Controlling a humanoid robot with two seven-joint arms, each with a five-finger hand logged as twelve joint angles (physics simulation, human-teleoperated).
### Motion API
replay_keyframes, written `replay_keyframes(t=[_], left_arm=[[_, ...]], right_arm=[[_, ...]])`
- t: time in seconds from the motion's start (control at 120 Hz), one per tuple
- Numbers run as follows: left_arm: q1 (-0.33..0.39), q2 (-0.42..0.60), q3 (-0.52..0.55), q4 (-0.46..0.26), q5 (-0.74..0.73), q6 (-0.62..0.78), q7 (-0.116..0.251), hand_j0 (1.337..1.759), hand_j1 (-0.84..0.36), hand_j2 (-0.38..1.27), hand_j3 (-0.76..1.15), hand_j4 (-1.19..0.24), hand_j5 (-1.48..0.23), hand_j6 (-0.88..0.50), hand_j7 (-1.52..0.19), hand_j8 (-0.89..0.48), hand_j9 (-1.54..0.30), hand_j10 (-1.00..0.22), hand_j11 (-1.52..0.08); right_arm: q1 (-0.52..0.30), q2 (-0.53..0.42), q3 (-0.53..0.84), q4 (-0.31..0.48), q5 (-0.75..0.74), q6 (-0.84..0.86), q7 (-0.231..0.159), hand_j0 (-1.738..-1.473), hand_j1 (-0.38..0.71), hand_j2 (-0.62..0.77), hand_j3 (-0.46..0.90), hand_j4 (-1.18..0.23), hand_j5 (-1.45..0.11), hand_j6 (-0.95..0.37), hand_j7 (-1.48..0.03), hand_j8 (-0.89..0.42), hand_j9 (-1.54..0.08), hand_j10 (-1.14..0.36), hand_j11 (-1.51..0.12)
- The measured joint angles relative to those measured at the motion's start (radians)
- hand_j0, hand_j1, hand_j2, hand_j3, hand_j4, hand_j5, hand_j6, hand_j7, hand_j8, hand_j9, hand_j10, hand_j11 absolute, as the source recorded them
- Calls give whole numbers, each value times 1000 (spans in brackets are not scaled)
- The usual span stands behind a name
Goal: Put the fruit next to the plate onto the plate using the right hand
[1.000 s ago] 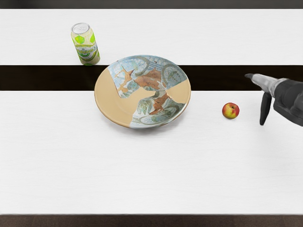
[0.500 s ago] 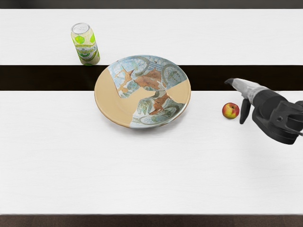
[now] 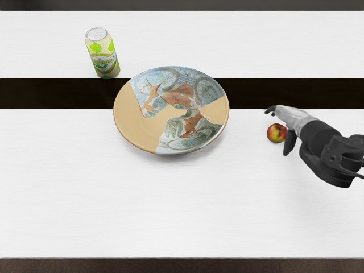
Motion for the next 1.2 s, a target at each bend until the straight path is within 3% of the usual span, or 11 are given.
replay_keyframes(t=[0.692, 1.2], left_arm=[[-3, 0, -2, -1, 0, 0, 0, 1658, 335, 3, 0, -13, -16, -13, -16, -13, -16, -12, -16], [-4, 0, -3, -1, 0, 0, 0, 1658, 334, 3, 0, -13, -16, -13, -16, -13, -16, -13, -16]], right_arm=[[-72, 39, -4, -21, -94, -158, 0, -1658, 37, -61, 0, -327, -421, -329, -421, -328, -421, -327, -421], [-81, 45, -7, -22, -96, -158, 0, -1657, 216, -74, 0, -486, -630, -488, -629, -444, -632, -485, -631]])
